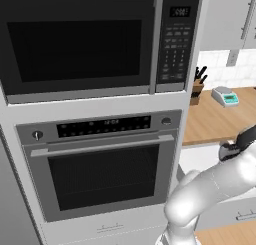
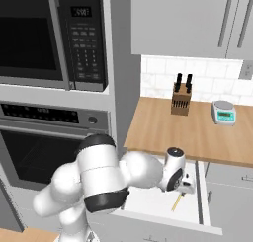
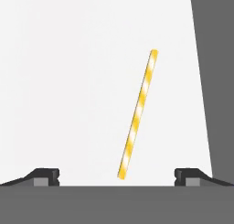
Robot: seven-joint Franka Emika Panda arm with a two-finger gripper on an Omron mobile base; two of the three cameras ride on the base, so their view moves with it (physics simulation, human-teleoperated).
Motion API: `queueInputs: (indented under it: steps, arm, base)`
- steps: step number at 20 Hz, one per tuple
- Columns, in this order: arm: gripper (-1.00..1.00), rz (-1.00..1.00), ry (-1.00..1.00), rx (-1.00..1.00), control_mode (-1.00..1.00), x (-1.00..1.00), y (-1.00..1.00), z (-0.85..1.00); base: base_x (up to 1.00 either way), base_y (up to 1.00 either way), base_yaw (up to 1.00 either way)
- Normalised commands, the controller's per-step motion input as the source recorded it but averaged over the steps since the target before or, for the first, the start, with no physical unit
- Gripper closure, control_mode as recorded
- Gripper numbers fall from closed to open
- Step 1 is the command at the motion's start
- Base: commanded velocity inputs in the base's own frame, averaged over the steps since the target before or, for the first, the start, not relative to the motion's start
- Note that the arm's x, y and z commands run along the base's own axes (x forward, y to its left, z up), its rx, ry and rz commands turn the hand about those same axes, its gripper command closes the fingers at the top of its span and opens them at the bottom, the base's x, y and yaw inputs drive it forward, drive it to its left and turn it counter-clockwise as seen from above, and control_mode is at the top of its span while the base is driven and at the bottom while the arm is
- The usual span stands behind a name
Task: Take a straw from the drawer in front and place it inside the glass cup on the dining counter.
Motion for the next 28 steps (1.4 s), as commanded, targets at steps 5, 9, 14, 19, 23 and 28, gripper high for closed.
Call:
queueInputs:
  steps: [5, 9, 14, 19, 23, 28]
  arm:
    - [-1.00, 0.00, 0.04, 0.03, -1.00, 0.26, -0.24, -0.35]
    - [-1.00, 0.00, 0.06, 0.01, -1.00, 0.16, -0.13, -0.32]
    - [-1.00, 0.00, 0.01, 0.00, -1.00, 0.01, -0.11, -0.31]
    - [-1.00, 0.00, 0.00, 0.01, -1.00, 0.00, -0.16, -0.33]
    - [-1.00, 0.00, 0.00, 0.00, -1.00, 0.08, -0.09, -0.36]
    - [-1.00, 0.00, 0.00, 0.00, -1.00, 0.15, -0.02, -0.38]
  base:
    - [0.00, 0.00, 0.00]
    - [0.00, 0.00, 0.00]
    - [0.00, 0.00, 0.00]
    - [0.00, 0.00, 0.00]
    - [0.00, 0.00, 0.00]
    - [0.00, 0.00, 0.00]
